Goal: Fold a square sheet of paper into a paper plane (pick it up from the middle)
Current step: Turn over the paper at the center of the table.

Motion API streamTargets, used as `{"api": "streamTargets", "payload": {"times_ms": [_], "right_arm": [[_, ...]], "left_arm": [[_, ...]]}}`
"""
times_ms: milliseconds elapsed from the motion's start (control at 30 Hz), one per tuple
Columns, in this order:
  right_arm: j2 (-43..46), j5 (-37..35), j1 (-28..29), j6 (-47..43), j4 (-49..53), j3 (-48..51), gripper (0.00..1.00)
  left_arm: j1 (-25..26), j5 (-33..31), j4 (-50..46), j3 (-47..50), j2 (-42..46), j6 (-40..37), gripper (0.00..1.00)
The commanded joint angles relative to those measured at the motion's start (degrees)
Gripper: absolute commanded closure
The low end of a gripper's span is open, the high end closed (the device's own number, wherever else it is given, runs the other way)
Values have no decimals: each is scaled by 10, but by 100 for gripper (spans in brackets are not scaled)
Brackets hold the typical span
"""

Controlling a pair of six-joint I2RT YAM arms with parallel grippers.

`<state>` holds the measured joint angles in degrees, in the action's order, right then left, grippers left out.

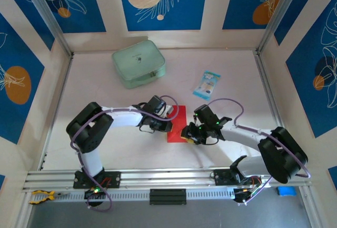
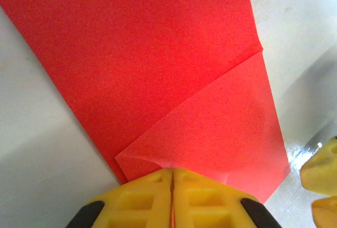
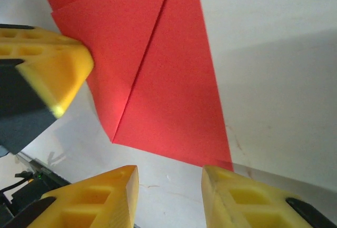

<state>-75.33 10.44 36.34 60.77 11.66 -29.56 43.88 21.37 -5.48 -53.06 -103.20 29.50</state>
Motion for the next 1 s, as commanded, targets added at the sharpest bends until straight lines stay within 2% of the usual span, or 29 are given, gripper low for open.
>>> {"api": "streamTargets", "payload": {"times_ms": [0, 267, 533, 967], "right_arm": [[-13, -8, 4, 7, 15, -14, 63], [-34, -11, 5, 7, 0, -19, 62], [-62, -4, 2, 9, -50, -30, 56], [-93, 19, -39, -26, -87, -52, 51]], "left_arm": [[-3, 0, -19, 18, -4, -2, 91], [-4, 1, -19, 18, 0, -1, 91], [-4, 3, -17, 18, -2, 1, 92], [-4, 5, -18, 16, -3, 2, 92]]}}
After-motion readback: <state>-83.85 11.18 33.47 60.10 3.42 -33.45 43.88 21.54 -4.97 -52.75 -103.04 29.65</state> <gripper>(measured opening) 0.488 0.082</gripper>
